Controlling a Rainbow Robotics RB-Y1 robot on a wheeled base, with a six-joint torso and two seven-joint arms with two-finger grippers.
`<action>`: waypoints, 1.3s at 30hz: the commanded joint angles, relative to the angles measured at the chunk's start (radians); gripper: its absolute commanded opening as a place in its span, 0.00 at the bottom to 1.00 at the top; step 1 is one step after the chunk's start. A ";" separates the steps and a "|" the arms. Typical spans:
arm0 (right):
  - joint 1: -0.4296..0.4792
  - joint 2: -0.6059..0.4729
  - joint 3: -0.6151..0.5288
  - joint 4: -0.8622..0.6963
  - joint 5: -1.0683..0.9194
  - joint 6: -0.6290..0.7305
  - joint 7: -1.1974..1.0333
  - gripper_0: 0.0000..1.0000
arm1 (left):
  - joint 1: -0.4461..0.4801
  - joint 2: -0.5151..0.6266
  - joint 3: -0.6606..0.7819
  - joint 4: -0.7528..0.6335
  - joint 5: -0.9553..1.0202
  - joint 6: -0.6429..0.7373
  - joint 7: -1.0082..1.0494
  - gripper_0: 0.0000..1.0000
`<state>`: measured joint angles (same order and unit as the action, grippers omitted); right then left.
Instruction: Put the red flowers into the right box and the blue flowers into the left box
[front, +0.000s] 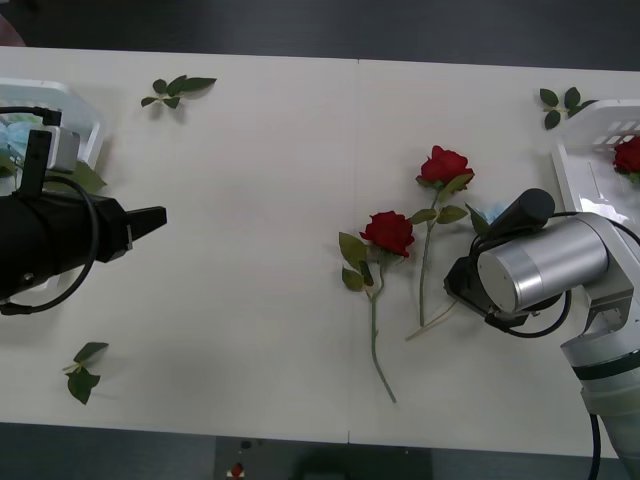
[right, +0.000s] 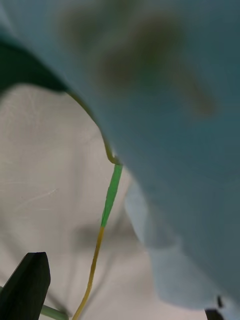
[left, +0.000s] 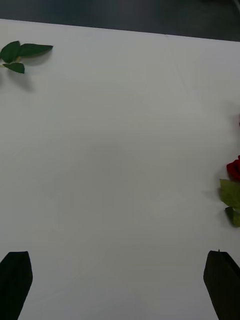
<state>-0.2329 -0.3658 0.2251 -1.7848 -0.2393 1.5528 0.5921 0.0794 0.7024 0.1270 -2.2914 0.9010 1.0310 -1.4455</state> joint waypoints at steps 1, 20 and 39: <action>-0.009 0.019 0.019 0.002 0.009 -0.026 -0.018 0.84 | 0.016 0.045 -0.053 -0.060 0.047 -0.086 -0.101 1.00; -0.008 0.048 0.026 0.061 0.012 -0.079 -0.020 0.84 | 0.022 0.308 -0.124 -0.180 0.358 -0.264 -0.210 1.00; -0.009 0.064 0.026 0.094 0.026 -0.111 -0.021 0.00 | 0.022 0.215 -0.118 0.009 0.753 -0.253 -0.582 1.00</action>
<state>-0.2330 -0.3115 0.2514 -1.6838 -0.2157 1.4416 0.5921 0.0798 0.9282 -0.0145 -2.3019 1.5987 0.7769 -1.9252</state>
